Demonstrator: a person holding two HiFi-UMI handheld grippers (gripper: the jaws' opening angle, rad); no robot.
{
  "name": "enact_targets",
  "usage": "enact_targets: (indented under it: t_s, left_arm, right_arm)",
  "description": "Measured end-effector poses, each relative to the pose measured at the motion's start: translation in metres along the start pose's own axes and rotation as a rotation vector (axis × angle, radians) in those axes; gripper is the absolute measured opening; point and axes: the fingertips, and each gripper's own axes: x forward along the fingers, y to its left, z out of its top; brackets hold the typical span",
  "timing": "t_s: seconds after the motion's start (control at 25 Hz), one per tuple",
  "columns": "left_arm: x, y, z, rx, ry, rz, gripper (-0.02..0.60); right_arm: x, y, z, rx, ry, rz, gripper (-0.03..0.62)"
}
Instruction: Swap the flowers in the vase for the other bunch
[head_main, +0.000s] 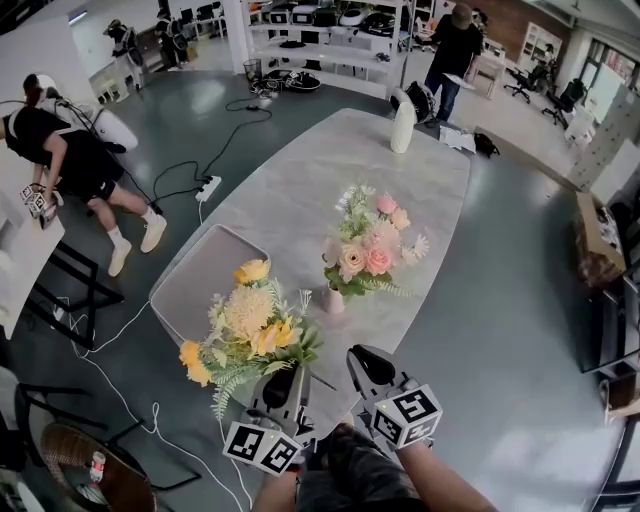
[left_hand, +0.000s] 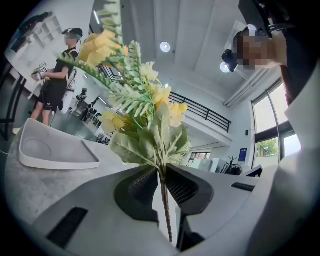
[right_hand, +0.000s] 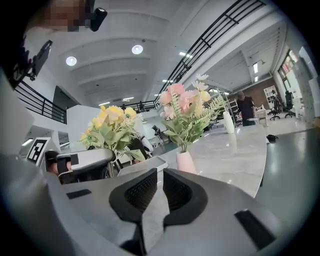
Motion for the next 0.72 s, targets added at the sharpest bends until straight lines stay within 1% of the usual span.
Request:
enact_targets:
  t_s: [0.28, 0.52, 0.72]
  left_arm:
    - [0.005, 0.006, -0.001, -0.014, 0.000, 0.015, 0.055]
    - [0.022, 0.030, -0.008, -0.025, 0.002, 0.027, 0.055]
    - [0.042, 0.038, 0.007, -0.040, 0.014, 0.027, 0.055]
  right_arm:
    - [0.012, -0.008, -0.002, 0.004, 0.017, 0.000, 0.029]
    - [0.039, -0.022, -0.006, 0.004, 0.010, -0.009, 0.031]
    - [0.059, -0.027, 0.025, -0.028, -0.012, -0.016, 0.031]
